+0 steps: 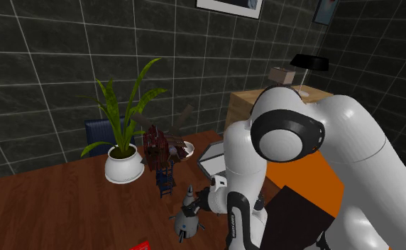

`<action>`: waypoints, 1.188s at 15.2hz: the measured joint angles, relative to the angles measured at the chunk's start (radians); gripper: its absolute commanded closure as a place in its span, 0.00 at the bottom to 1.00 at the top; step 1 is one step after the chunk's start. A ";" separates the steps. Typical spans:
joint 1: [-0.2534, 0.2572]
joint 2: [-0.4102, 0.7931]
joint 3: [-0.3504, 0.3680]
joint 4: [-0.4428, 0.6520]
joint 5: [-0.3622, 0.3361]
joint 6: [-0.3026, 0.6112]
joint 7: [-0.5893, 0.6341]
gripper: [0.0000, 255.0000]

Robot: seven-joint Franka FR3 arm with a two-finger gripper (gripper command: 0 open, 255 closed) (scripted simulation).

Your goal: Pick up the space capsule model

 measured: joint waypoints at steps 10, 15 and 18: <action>0.000 0.016 0.002 0.011 0.001 0.009 0.002 1.00; 0.006 -0.045 -0.002 -0.029 0.004 -0.017 -0.007 1.00; 0.010 -0.104 -0.008 -0.060 0.004 -0.044 -0.018 1.00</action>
